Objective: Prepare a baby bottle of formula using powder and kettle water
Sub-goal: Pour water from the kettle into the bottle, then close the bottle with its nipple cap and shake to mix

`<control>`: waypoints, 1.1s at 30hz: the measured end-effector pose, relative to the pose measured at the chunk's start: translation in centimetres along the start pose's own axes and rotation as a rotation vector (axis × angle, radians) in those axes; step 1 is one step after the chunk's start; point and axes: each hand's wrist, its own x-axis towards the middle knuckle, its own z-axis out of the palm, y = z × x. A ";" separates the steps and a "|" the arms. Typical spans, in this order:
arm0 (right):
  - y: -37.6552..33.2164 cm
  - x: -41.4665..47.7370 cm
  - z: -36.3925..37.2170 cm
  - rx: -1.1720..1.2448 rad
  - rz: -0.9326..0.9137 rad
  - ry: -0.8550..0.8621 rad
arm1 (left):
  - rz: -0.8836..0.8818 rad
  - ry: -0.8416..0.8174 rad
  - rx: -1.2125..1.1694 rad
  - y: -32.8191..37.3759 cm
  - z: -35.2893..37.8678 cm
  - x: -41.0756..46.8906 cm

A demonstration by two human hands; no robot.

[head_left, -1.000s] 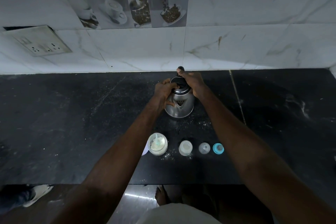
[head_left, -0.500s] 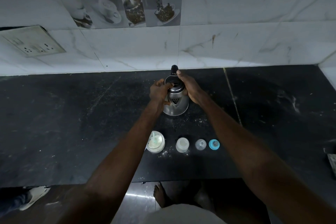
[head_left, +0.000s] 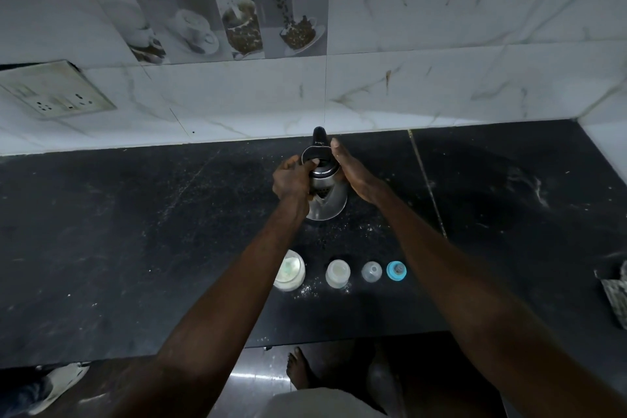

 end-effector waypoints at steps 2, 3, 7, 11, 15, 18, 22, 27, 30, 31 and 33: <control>0.7 -0.9 -0.2 -0.006 -0.028 0.000 | -0.004 -0.007 -0.028 -0.3 -0.2 -0.1; 1.2 -1.3 -0.2 -0.011 -0.036 0.004 | 0.003 -0.007 -0.030 -0.4 -0.4 -0.2; 4.3 -3.6 -1.0 -0.017 0.043 0.048 | 0.116 0.023 -0.013 -2.7 -2.2 -1.6; 7.5 -6.4 -2.4 -0.138 0.126 0.082 | 0.331 0.058 0.153 -8.7 -5.0 -5.8; 10.0 -8.7 -2.9 -0.381 0.213 0.057 | 0.537 -0.211 0.478 -14.3 -6.7 -10.1; 11.6 -10.6 -2.8 -0.488 0.241 0.087 | 0.715 -0.327 0.721 -17.5 -7.8 -11.5; 13.4 -12.6 -3.2 -0.634 0.268 0.138 | 0.721 -0.370 0.906 -19.3 -8.3 -11.9; 14.8 -14.3 -3.9 -0.921 0.321 0.169 | 0.620 -0.431 0.944 -19.3 -8.3 -11.5; 16.0 -15.4 -3.1 -1.007 0.402 0.193 | 0.539 -0.459 0.895 -19.0 -8.1 -11.2; 16.2 -15.6 -2.7 -1.025 0.425 0.199 | 0.513 -0.467 0.881 -19.0 -8.1 -11.0; 16.6 -15.9 -2.0 -1.040 0.438 0.207 | 0.475 -0.467 0.854 -18.9 -8.1 -10.8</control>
